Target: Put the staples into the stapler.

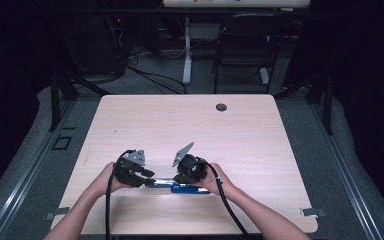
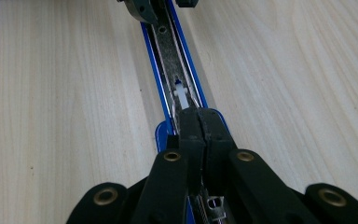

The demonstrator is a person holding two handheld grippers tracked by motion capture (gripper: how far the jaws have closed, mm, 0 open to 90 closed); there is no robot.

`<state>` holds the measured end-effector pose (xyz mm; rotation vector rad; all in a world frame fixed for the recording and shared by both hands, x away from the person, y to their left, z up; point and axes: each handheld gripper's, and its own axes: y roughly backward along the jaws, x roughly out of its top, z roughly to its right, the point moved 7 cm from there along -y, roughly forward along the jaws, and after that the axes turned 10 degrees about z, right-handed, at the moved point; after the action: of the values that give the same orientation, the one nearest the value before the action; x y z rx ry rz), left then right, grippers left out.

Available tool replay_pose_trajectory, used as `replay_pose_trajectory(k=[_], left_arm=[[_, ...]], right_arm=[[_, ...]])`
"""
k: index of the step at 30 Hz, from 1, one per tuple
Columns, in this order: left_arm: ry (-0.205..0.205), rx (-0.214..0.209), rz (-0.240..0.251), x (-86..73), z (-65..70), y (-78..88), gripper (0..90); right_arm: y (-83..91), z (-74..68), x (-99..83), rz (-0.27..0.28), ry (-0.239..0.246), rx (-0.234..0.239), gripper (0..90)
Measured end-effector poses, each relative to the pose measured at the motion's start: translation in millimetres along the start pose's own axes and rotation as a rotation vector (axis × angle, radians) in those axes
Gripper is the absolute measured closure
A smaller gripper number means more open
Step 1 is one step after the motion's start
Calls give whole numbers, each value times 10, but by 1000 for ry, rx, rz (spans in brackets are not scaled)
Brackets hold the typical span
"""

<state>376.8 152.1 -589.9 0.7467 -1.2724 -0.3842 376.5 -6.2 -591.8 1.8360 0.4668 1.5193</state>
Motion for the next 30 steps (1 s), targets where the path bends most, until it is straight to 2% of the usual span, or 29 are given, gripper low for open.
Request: replay_pose_trajectory(k=[6,10,14,15,19,20,30], left_arm=[[15,-12,-31,-62,-2,18,561],[13,-2,-80,-118,-12,-3,521],[26,-19,-98,-163,-9,-41,527],[24,-8,-114,-174,-14,-45,528],[20,-23,-120,-193,0,-62,600],[11,-16,-128,-195,-1,-59,613],[-23,-32,-97,-136,14,26,627]], right_arm=[[-10,-15,6,6,-2,3,897],[-9,-15,6,5,-1,3,897],[-7,-14,3,6,-2,3,899],[-7,-14,3,7,-2,3,899],[-5,-16,2,7,-3,4,899],[-4,-14,1,6,-2,2,899],[-6,-29,18,17,-1,3,897]])
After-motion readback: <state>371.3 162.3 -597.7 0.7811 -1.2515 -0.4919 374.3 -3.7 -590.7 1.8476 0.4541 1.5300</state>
